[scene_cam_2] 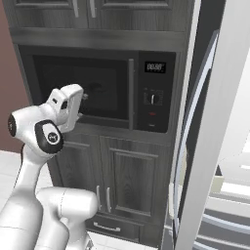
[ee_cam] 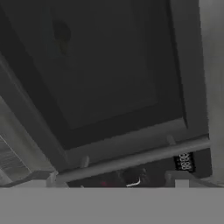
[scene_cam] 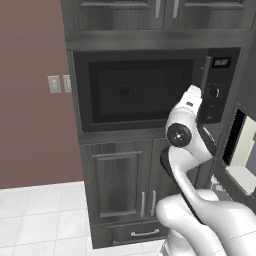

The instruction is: Place the tupperware containing the fish and eggplant meal in the microwave. Close the microwave door and press the start button to reheat the meal.

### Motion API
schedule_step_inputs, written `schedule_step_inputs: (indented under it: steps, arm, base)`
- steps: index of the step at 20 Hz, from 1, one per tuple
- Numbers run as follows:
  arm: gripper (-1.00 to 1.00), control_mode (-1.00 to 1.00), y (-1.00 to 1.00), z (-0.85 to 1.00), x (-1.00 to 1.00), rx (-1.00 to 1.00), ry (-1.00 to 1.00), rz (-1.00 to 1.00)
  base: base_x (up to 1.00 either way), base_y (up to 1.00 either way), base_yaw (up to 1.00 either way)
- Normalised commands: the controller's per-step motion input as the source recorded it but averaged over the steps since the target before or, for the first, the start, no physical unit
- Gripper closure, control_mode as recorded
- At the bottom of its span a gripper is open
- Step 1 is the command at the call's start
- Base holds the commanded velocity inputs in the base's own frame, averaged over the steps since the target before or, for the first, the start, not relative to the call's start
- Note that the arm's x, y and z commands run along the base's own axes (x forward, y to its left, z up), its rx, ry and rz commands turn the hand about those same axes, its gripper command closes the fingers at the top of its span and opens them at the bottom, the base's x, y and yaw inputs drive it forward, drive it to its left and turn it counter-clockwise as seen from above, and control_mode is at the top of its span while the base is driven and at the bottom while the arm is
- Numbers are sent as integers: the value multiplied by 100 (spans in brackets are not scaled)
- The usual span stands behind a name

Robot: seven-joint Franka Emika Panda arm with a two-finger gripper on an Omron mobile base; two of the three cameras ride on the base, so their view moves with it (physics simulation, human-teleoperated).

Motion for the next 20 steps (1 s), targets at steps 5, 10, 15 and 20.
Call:
schedule_step_inputs:
  steps: [5, 10, 15, 20]
  arm:
    - [-100, -100, -25, 1, -48, 68, -5, -15]
    - [-100, -100, -30, -6, -45, 76, -15, -18]
    - [-100, -100, -28, -39, -18, 76, -27, -16]
    - [-100, -100, -13, -44, 0, 63, -23, -17]
  base:
    - [0, 0, 0]
    - [0, 0, 0]
    - [0, 0, 0]
    - [0, 0, 0]
